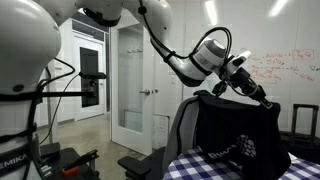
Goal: Pick up the cloth from the chair and put it on the table
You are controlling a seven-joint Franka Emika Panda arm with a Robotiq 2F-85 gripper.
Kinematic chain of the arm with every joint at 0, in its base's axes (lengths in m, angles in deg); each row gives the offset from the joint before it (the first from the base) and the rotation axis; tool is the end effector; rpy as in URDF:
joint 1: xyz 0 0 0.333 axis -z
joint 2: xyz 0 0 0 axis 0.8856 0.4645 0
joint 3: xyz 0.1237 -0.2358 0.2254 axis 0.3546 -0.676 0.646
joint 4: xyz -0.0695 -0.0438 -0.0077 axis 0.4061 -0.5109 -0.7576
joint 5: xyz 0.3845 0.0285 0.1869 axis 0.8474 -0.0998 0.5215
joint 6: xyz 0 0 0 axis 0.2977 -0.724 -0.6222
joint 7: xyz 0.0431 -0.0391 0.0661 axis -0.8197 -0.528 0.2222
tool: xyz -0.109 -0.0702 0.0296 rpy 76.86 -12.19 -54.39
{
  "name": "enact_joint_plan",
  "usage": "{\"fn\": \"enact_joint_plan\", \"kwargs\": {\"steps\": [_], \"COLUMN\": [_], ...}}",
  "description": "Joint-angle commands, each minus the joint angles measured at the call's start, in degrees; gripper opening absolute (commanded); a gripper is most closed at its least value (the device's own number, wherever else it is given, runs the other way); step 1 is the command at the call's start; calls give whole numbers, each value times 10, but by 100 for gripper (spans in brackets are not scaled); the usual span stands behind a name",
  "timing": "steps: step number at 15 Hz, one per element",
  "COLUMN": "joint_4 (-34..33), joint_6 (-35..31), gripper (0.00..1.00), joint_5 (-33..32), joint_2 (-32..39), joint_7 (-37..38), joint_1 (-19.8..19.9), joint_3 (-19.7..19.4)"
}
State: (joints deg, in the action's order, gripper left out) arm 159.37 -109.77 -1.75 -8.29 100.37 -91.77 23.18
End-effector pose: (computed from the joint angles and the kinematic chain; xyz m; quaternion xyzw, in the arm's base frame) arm 0.6407 -0.2812 0.2851 0.7947 -0.4511 0.3101 0.2624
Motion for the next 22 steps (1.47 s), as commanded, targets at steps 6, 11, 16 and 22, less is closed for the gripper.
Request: {"fn": "enact_joint_plan", "kwargs": {"steps": [6,11,16,22], "joint_4": [184,207,182,109], "joint_6": [-108,-112,-87,-4], "gripper": [62,99,100,100], "joint_5": [70,140,134,121], "joint_2": [-75,-107,-201,-308], "joint_7": [-84,-174,-236,-286], "joint_1": [-145,-223,-310,-376], "joint_3": [-133,-172,-188,-151]}}
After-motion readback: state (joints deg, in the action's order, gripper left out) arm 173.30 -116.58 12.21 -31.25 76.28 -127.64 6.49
